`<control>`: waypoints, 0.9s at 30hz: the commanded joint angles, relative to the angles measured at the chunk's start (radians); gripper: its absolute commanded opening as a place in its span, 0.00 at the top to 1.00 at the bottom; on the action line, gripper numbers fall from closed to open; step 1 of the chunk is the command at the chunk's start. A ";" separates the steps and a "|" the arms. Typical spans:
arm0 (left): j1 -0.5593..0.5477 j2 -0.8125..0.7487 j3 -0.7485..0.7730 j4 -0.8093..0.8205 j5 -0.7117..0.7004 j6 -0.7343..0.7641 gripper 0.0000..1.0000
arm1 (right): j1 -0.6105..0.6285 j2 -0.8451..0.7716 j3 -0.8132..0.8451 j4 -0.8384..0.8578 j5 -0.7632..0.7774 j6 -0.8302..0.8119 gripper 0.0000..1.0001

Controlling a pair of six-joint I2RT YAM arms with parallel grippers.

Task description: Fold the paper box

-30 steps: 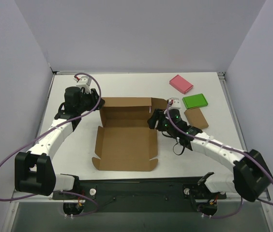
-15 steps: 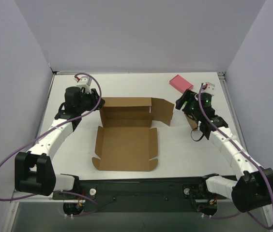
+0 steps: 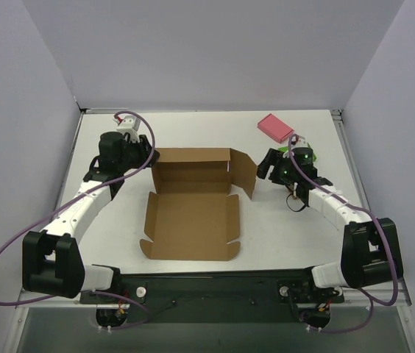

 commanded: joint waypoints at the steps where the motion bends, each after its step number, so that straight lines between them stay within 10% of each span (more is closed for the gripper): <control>1: -0.012 0.011 0.003 -0.101 -0.011 0.031 0.55 | -0.001 0.007 -0.015 0.187 -0.280 -0.039 0.32; 12: -0.015 0.011 0.002 -0.101 -0.011 0.031 0.55 | 0.062 0.078 -0.040 0.379 -0.531 -0.015 0.34; 27: -0.014 0.026 0.015 -0.100 0.044 0.069 0.55 | 0.168 0.150 0.026 0.362 -0.457 -0.197 0.29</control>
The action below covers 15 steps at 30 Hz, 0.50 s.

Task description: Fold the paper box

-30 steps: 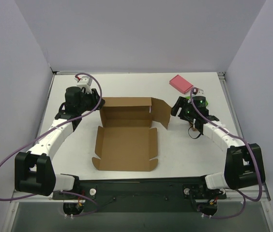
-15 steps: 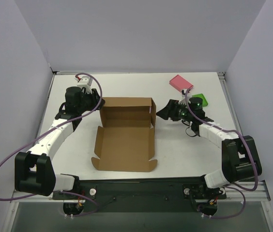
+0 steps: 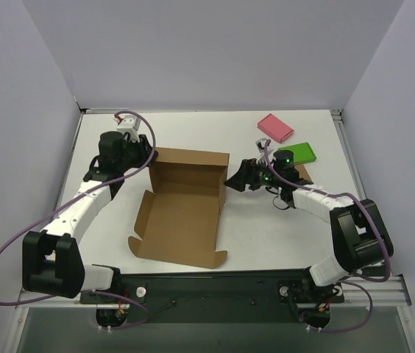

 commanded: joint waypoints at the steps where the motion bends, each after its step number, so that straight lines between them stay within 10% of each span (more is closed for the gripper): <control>1: -0.009 0.029 0.017 -0.106 0.076 0.048 0.55 | 0.029 0.016 0.059 0.082 -0.009 -0.118 0.29; 15: 0.002 0.048 0.026 -0.098 0.161 0.088 0.55 | 0.046 0.096 0.126 0.182 -0.142 -0.216 0.27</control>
